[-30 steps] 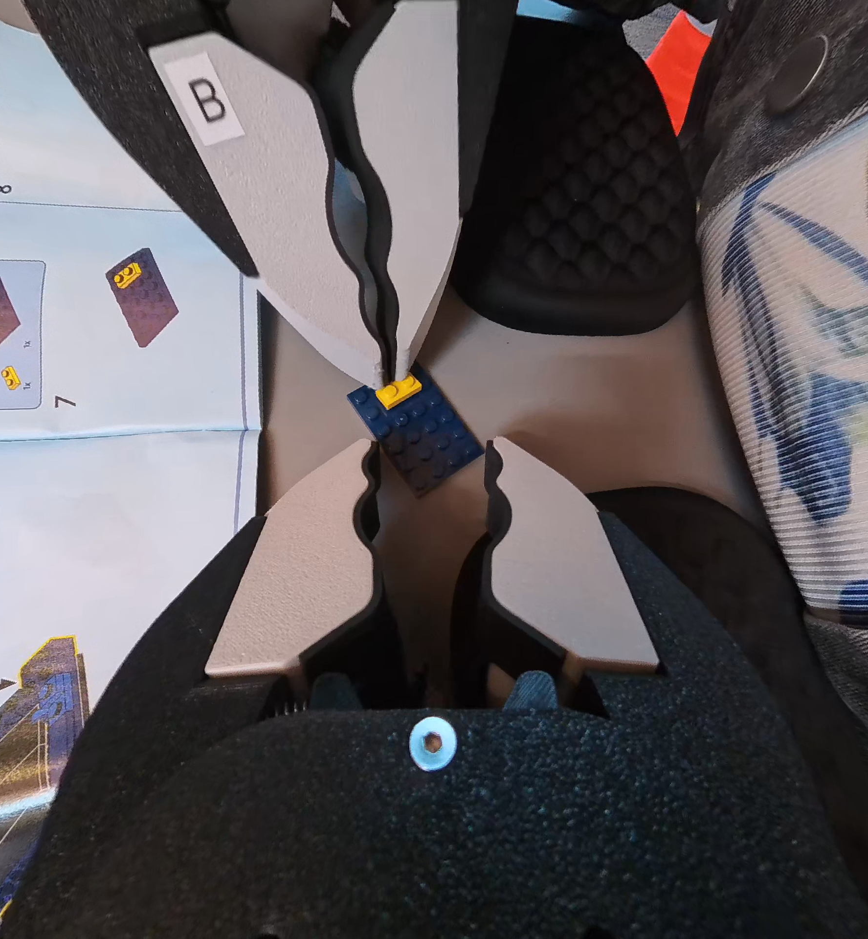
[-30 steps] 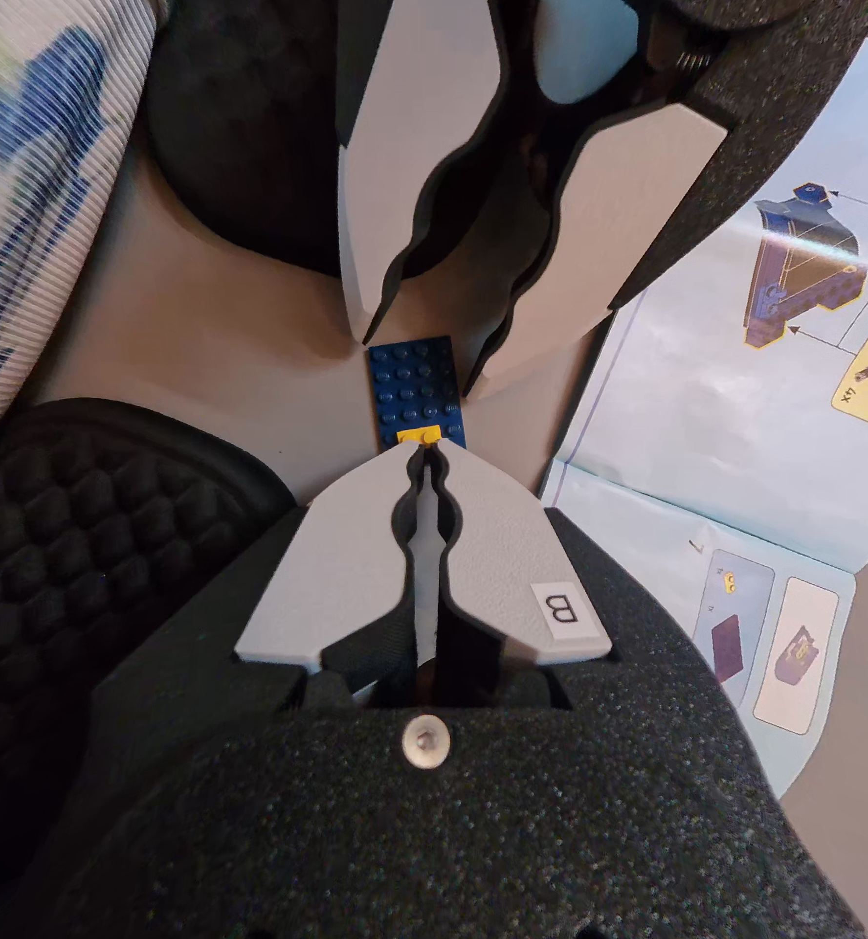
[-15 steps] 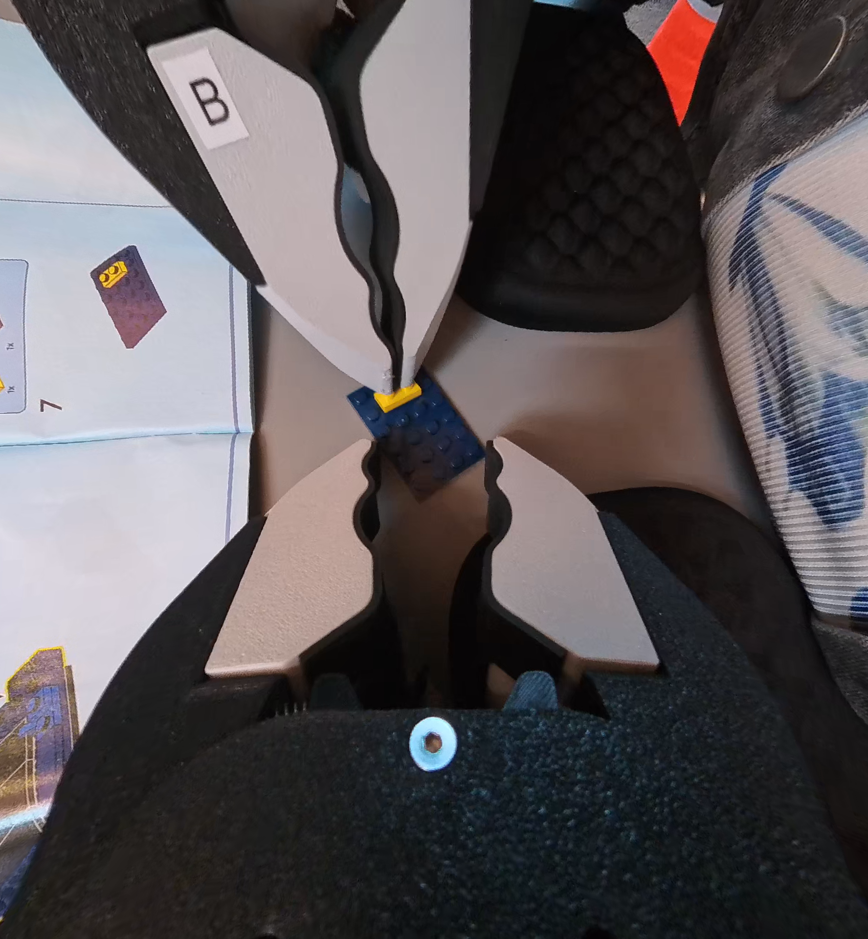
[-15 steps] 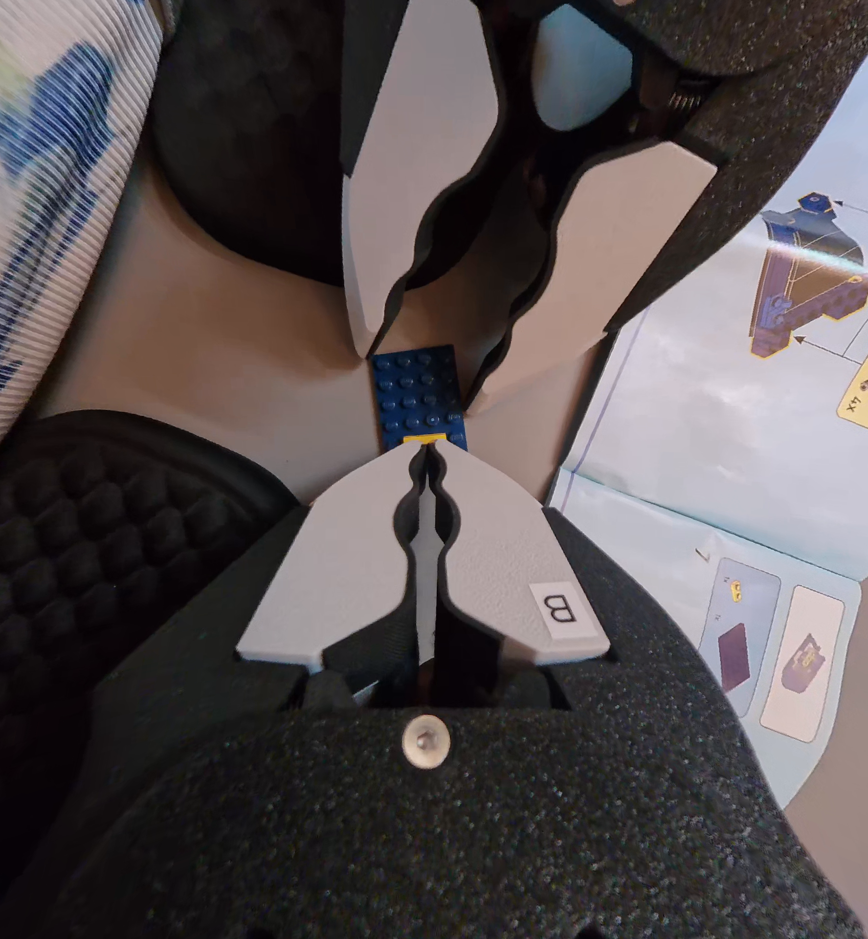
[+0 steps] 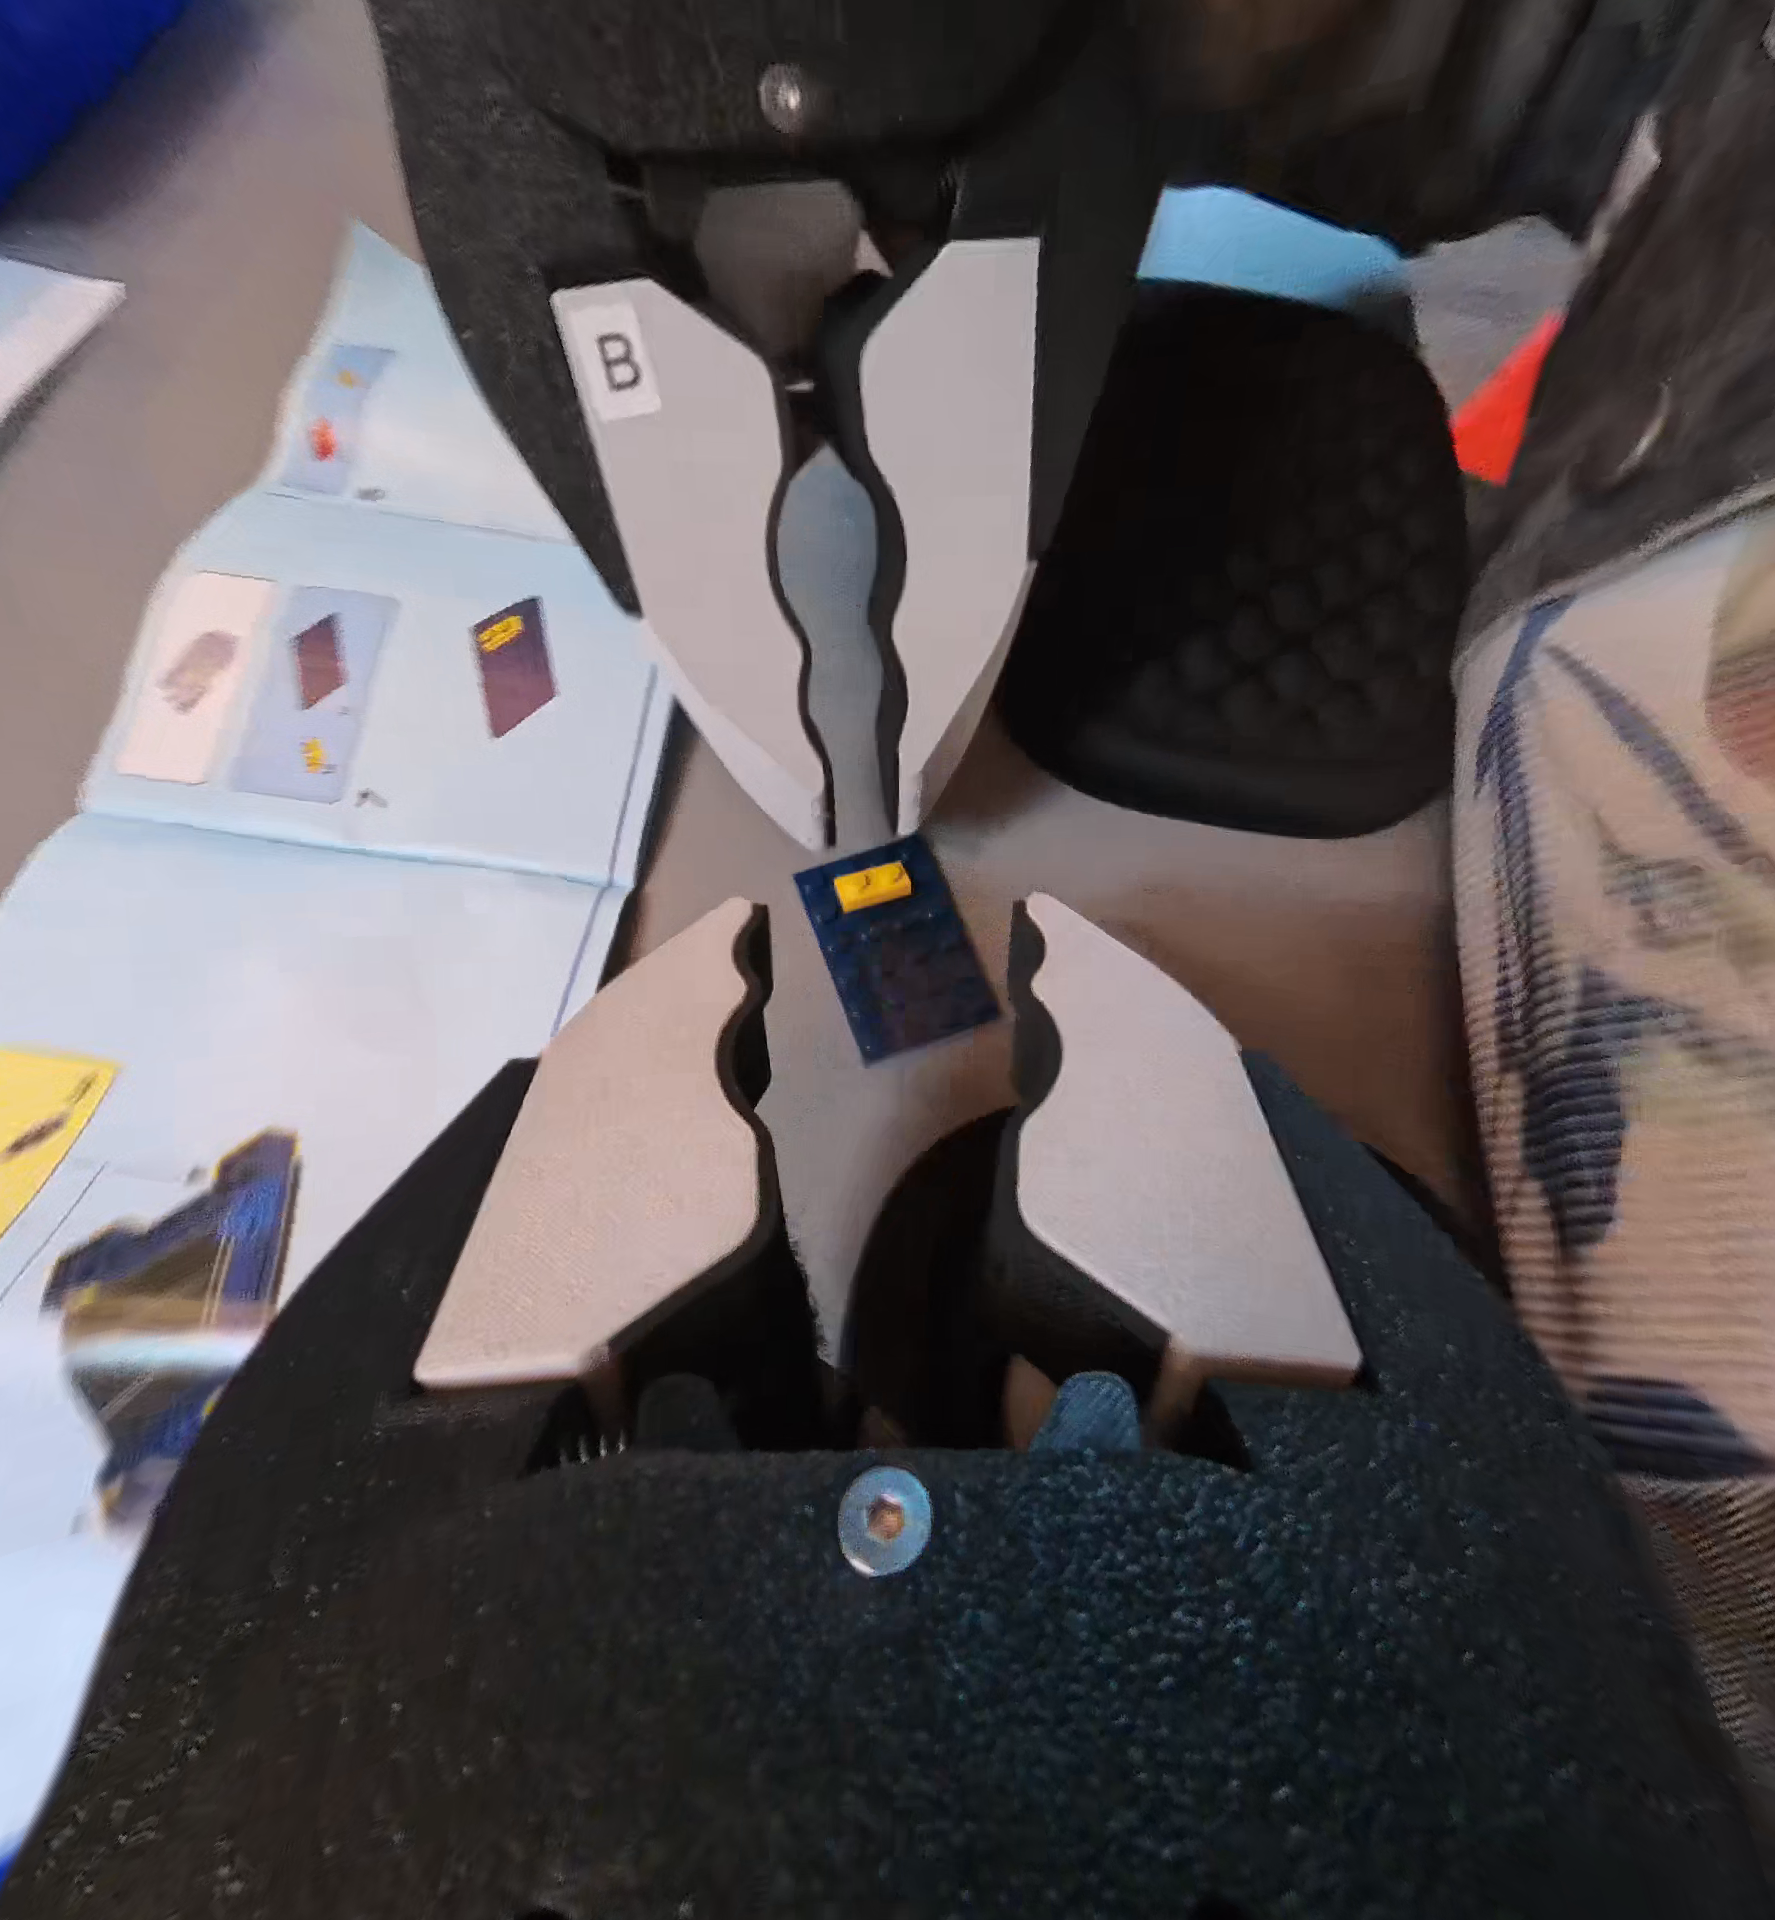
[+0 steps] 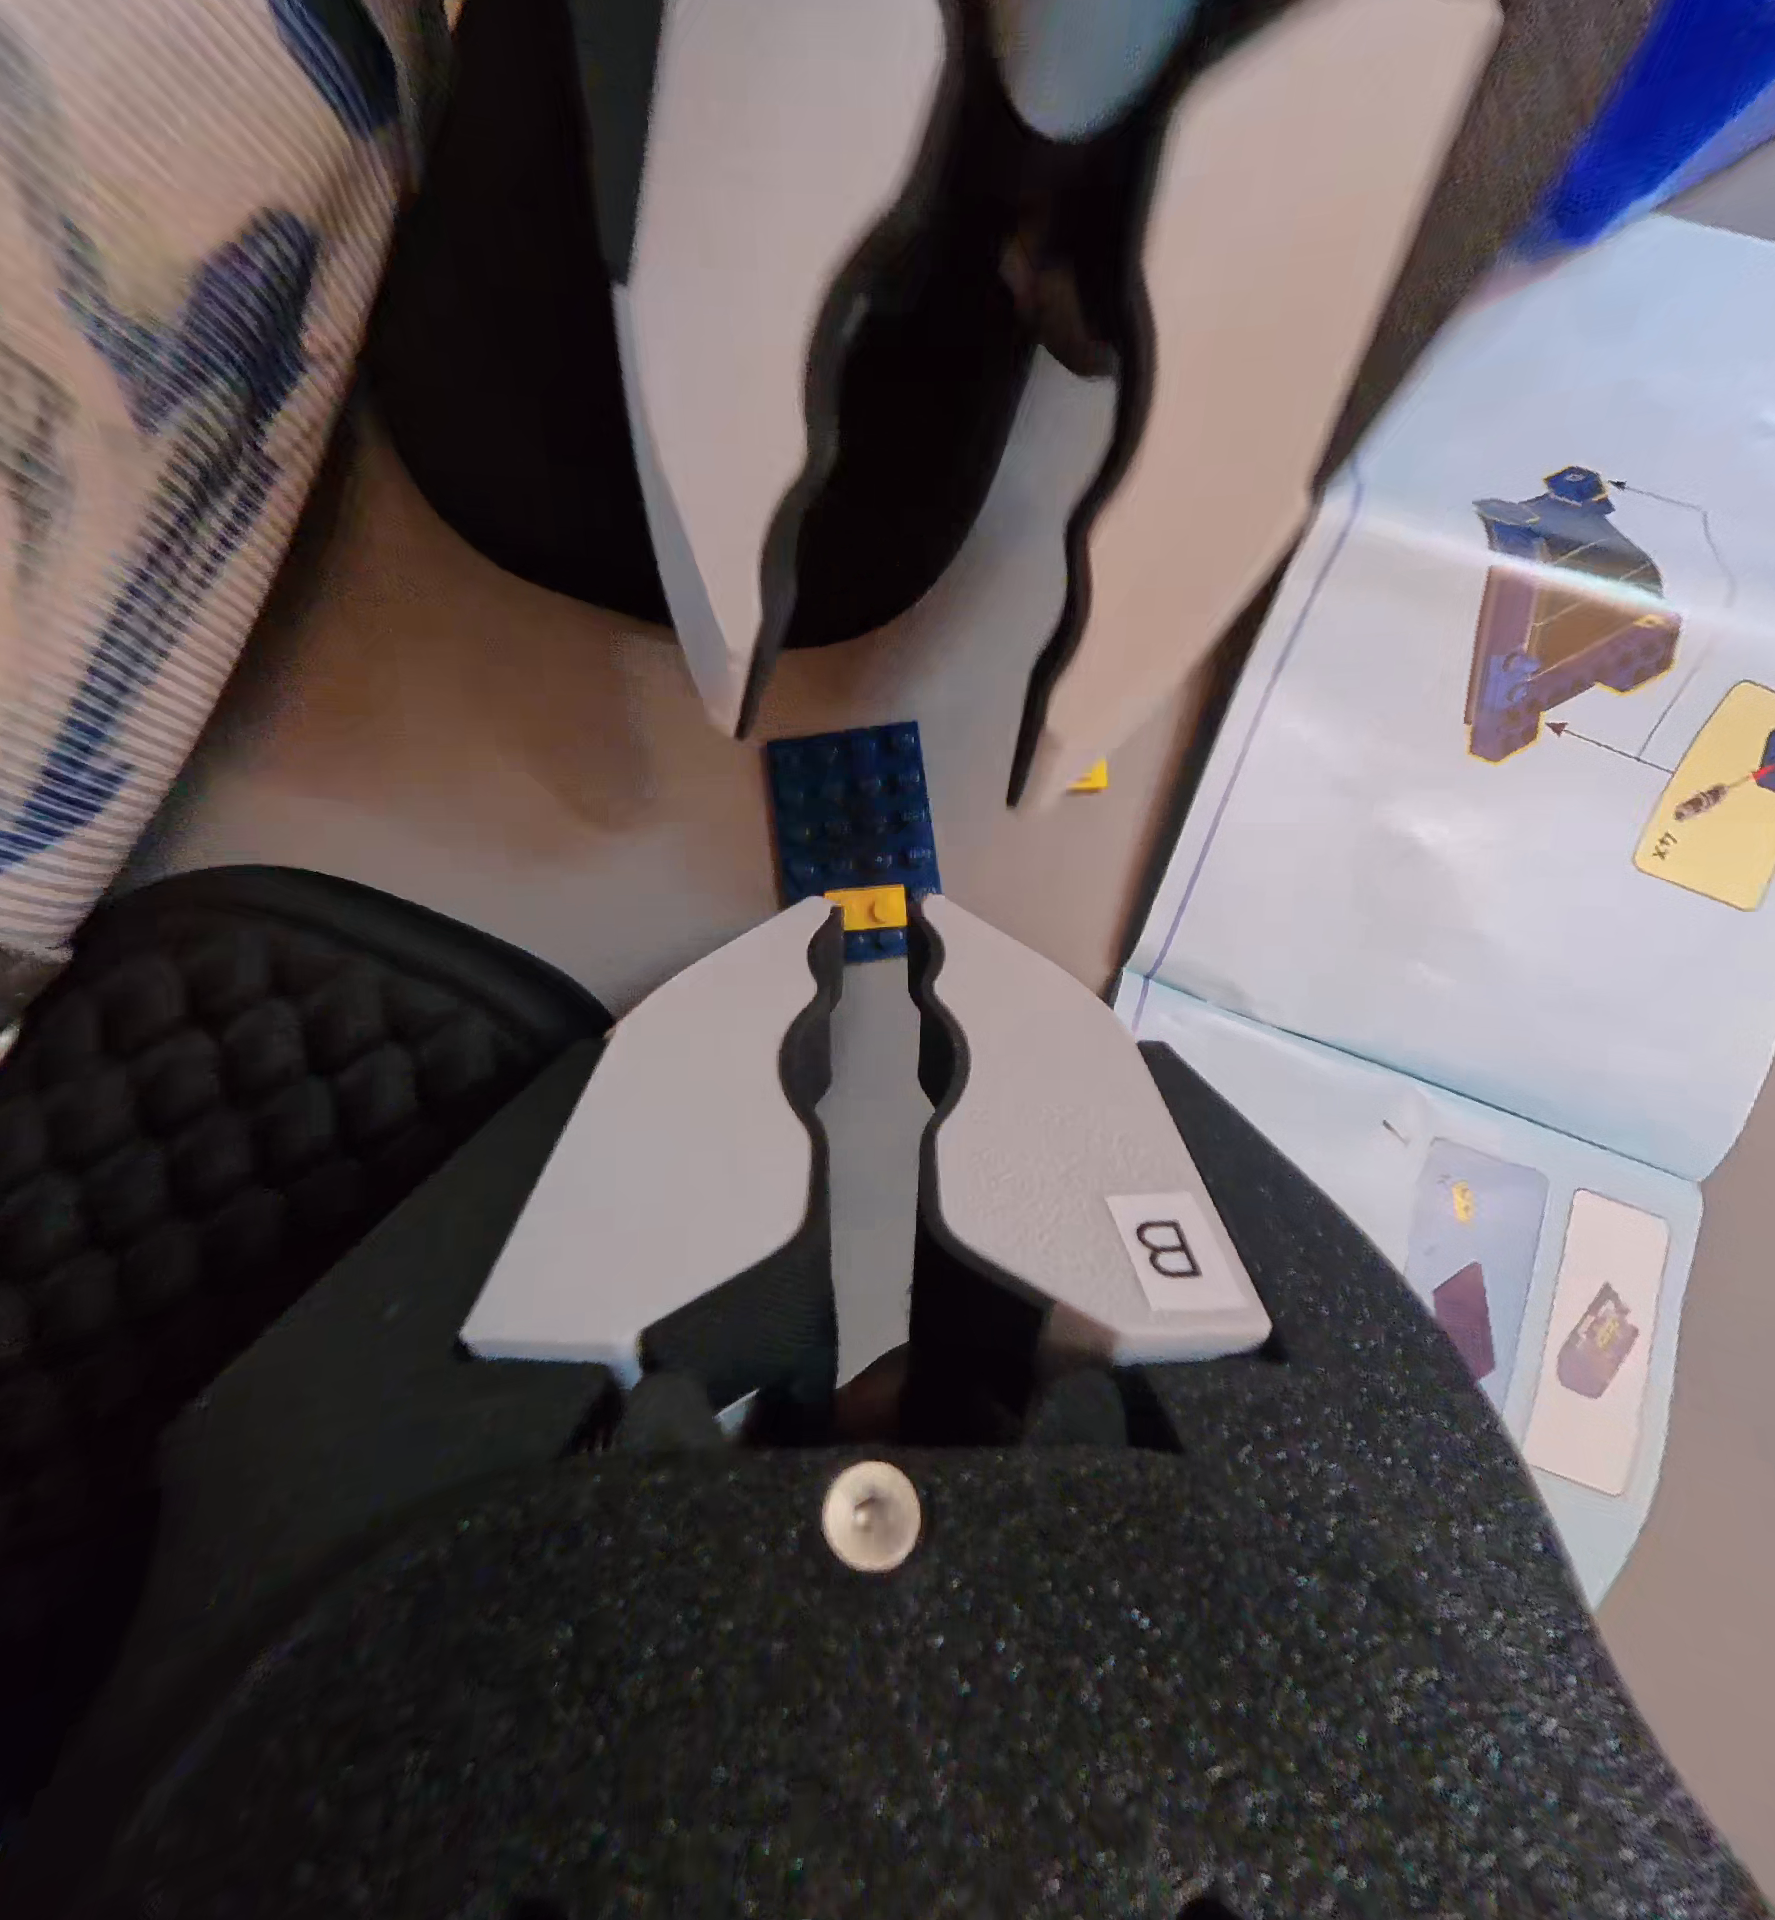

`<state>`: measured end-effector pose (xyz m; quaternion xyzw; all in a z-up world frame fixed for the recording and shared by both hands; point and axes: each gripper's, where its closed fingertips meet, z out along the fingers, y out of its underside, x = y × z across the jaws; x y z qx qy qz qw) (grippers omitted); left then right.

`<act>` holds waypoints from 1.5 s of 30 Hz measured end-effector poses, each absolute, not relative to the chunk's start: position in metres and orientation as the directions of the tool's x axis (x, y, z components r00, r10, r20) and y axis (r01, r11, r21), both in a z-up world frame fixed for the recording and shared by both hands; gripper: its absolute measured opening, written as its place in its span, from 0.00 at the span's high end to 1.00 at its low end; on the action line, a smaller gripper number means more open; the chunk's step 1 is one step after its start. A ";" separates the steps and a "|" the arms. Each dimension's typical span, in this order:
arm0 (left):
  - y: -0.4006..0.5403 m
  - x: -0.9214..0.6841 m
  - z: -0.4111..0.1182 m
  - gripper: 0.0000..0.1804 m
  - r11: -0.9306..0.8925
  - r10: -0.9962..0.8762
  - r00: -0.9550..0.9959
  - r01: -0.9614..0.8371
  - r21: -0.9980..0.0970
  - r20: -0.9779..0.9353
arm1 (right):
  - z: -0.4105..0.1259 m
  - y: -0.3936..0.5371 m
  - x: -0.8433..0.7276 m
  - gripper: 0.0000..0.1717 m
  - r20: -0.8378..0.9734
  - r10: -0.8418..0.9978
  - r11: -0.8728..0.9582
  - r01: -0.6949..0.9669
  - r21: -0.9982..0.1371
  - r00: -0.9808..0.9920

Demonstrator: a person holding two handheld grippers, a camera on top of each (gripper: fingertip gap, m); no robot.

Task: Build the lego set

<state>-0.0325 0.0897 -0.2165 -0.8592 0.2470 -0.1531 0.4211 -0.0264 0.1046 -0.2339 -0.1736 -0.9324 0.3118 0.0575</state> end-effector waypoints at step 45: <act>0.076 -0.025 -0.251 0.84 -0.658 -0.418 0.905 -0.359 -0.663 -0.076 | -0.246 0.100 -0.025 1.00 -0.105 0.402 0.586 0.343 -0.734 -0.910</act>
